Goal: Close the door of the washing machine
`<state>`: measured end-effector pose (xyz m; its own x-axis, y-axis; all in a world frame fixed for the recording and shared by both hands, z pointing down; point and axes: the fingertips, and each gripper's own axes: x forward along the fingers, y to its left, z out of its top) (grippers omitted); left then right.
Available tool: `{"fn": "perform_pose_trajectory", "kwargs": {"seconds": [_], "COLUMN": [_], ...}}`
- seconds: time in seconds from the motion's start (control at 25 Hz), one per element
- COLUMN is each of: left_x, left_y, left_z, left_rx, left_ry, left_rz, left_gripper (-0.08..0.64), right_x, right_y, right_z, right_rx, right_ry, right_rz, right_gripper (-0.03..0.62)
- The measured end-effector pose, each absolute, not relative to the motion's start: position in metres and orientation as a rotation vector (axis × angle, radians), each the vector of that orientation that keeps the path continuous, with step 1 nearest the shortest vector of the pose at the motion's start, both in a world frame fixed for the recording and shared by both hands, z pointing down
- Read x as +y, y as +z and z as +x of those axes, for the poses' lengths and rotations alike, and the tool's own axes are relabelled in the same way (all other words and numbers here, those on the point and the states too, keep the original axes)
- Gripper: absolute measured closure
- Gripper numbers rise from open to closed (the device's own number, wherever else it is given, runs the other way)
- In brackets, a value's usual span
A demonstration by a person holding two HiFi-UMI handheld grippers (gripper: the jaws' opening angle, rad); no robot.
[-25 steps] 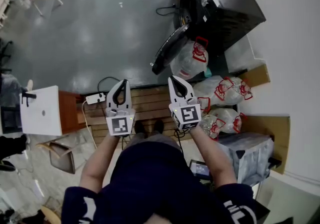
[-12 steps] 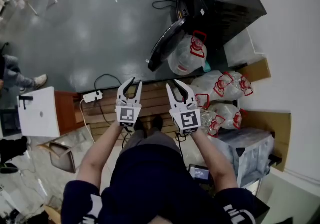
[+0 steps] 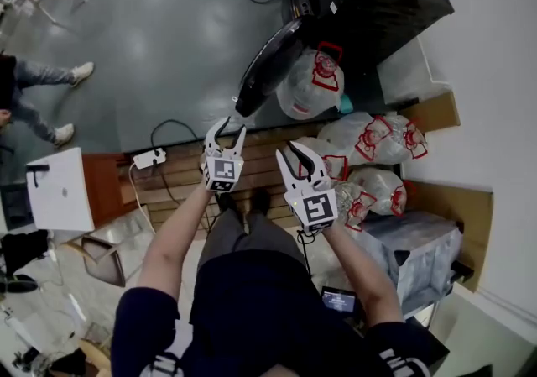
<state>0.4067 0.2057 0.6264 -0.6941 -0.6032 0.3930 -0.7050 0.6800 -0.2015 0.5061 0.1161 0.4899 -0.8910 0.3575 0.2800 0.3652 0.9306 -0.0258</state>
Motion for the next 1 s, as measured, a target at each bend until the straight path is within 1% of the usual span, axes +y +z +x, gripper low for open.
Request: {"fn": "perform_pose_trajectory", "kwargs": {"seconds": [0.12, 0.28, 0.48, 0.6, 0.72, 0.88, 0.96, 1.0], "left_x": [0.200, 0.192, 0.185, 0.182, 0.175, 0.164, 0.161, 0.161], "left_y": [0.651, 0.679, 0.706, 0.714, 0.724, 0.733, 0.735, 0.736], "left_z": [0.395, 0.379, 0.366, 0.356, 0.344, 0.330, 0.330, 0.328], "left_rx": [-2.579, -2.543, -2.542, -2.571, -2.584, -2.578, -2.583, -2.592], "left_ry": [0.520, 0.568, 0.669, 0.678, 0.696, 0.728, 0.744, 0.742], "left_rz": [1.006, 1.002, 0.973, 0.972, 0.989, 1.025, 1.046, 1.045], "left_gripper": [0.368, 0.337, 0.337, 0.351, 0.383, 0.402, 0.442, 0.443], "right_x": [0.109, 0.101, 0.094, 0.091, 0.088, 0.081, 0.080, 0.080], "right_y": [0.494, 0.493, 0.498, 0.504, 0.513, 0.526, 0.532, 0.536], "right_z": [0.507, 0.511, 0.513, 0.514, 0.516, 0.514, 0.512, 0.510], "right_rx": [-2.801, -2.796, -2.805, -2.801, -2.786, -2.757, -2.734, -2.723], "right_ry": [-0.035, -0.008, 0.001, 0.020, 0.019, 0.018, 0.025, 0.029], "right_rz": [-0.558, -0.556, -0.548, -0.531, -0.515, -0.476, -0.454, -0.446], "right_gripper": [0.486, 0.489, 0.492, 0.495, 0.495, 0.495, 0.495, 0.495]}}
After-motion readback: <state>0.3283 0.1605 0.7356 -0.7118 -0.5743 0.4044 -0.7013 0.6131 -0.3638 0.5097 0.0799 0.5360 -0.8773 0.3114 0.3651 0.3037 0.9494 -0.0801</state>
